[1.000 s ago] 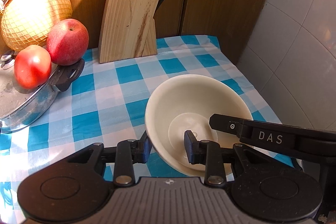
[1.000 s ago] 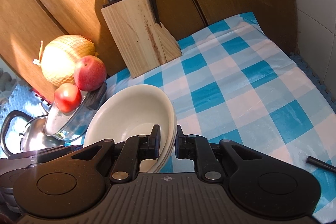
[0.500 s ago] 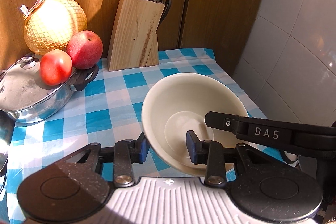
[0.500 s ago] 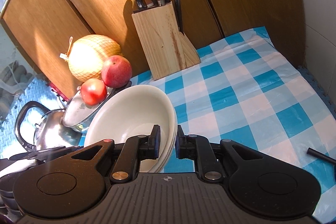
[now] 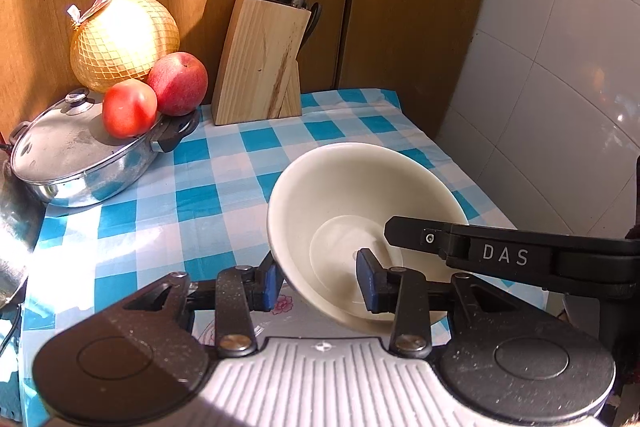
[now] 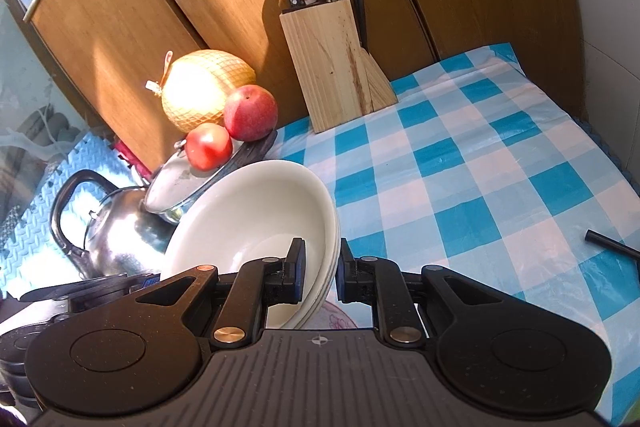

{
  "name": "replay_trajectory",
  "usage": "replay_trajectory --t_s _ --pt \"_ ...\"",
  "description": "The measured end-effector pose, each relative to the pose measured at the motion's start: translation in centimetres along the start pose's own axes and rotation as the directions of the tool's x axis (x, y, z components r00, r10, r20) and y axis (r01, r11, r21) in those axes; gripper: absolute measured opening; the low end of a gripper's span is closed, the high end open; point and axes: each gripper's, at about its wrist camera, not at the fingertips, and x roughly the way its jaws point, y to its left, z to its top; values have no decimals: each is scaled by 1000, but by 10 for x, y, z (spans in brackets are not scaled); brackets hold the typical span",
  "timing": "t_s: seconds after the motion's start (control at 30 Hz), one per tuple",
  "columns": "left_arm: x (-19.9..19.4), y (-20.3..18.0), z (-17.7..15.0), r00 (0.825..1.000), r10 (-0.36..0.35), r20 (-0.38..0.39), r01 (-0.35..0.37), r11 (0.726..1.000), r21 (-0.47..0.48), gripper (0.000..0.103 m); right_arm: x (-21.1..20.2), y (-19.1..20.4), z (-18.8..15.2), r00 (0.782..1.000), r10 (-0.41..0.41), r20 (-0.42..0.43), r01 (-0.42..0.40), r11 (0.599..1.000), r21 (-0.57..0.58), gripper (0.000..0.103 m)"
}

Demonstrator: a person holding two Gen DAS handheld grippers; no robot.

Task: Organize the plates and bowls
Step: 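Lift the bowl stack with both grippers and carry it toward the pink-flowered dish, then lower the cream bowl stack into the pink-flowered dish with both grippers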

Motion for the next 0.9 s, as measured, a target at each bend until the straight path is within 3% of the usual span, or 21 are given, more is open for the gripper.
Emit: replay_trajectory --t_s 0.53,0.9 --pt "-22 6 -54 998 -5 -56 4 1000 -12 33 -9 13 -55 996 8 -91 -10 1000 -11 22" --pt "-22 12 -69 996 -3 -87 1 1000 -24 34 -6 17 -69 992 -1 -129 -3 1000 -25 24"
